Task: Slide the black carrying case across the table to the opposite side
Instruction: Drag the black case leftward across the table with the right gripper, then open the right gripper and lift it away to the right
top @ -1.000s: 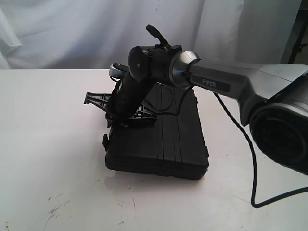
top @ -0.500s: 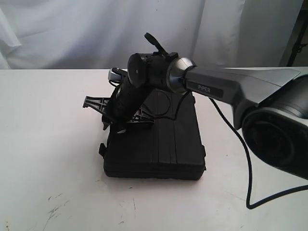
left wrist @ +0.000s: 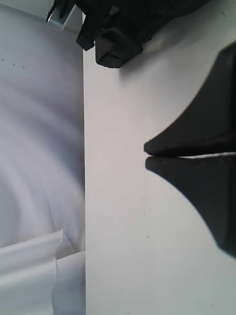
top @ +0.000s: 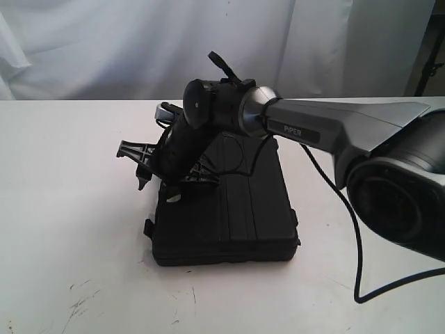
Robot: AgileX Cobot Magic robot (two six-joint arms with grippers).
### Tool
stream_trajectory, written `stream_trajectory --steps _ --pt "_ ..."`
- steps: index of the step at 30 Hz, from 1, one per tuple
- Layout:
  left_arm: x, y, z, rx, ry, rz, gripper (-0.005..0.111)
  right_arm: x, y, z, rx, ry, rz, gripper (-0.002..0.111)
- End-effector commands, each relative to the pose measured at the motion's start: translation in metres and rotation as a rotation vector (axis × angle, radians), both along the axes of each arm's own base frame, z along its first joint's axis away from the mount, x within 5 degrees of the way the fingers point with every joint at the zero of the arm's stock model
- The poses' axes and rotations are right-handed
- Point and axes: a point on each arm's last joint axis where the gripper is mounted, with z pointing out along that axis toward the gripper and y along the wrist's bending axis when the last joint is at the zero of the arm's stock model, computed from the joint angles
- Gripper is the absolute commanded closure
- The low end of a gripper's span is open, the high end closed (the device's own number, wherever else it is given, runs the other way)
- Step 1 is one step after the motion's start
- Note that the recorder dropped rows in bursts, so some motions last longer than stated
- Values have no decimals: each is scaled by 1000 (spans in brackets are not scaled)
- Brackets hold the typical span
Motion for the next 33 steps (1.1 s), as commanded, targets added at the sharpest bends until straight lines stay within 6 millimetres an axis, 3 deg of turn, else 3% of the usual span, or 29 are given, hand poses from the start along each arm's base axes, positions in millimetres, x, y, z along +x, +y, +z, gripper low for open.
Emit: stream_trajectory --steps 1,16,18,21,25,29,33 --pt "0 0 -1 -12 1 2 107 -1 1 14 13 0 6 59" --pt "0 0 -1 -12 1 2 107 11 1 62 -42 -122 42 60" --pt "0 0 -1 -12 1 2 107 12 -2 72 -75 -160 60 66" --pt "0 0 -1 -12 1 2 107 13 -14 92 -188 -256 83 86" --pt "0 0 -1 -12 1 2 107 11 -31 130 -317 -412 84 108" --pt "0 0 -1 -12 1 2 107 -1 -40 162 -290 -478 102 108" --pt "0 0 -1 -12 1 2 107 -19 -51 176 -258 -527 123 108"
